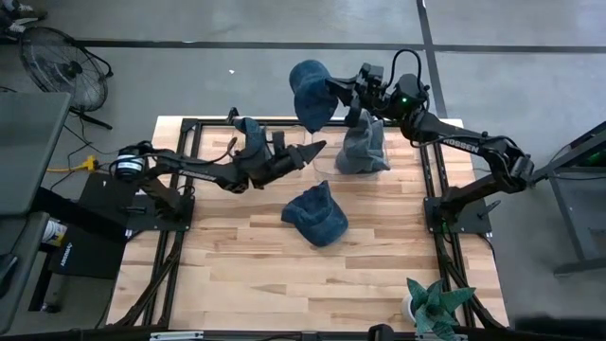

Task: Pick & Place hat
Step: Put the left blue cap into the left transparent bin

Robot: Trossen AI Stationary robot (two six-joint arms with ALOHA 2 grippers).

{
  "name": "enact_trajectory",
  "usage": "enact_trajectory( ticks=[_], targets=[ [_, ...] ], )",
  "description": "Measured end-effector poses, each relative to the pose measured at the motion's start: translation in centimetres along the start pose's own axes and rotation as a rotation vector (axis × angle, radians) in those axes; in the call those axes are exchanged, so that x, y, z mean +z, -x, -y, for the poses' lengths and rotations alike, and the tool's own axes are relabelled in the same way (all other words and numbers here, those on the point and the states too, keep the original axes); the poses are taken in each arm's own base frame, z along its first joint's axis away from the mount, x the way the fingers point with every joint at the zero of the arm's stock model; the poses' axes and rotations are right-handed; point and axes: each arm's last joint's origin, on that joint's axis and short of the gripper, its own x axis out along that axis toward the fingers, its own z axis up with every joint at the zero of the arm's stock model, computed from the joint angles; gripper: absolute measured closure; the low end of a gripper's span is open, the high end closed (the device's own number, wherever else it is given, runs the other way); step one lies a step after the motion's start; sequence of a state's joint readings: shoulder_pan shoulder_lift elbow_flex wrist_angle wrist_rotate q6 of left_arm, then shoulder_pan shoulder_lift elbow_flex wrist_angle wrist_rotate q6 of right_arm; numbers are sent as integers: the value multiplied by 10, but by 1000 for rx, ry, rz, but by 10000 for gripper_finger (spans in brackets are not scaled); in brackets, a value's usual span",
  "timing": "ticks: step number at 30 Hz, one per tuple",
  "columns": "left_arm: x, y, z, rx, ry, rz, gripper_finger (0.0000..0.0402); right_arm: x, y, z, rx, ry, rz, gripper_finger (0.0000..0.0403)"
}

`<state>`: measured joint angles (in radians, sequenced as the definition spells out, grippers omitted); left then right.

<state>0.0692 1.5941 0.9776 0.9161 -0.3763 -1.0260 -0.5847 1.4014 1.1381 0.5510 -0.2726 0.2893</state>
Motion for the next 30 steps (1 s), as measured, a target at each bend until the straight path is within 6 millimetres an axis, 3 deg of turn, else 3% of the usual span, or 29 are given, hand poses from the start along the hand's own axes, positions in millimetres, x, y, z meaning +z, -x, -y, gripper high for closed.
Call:
enact_trajectory(
  ticks=[11, 30],
  targets=[
    [4, -21, -5, 3, -2, 47, 245, 0, 1, 3, 53, -6, -27, 403],
    [15, -26, -14, 37, 8, 87, 245, 3, 2, 5, 53, -24, -3, 403]
  ],
)
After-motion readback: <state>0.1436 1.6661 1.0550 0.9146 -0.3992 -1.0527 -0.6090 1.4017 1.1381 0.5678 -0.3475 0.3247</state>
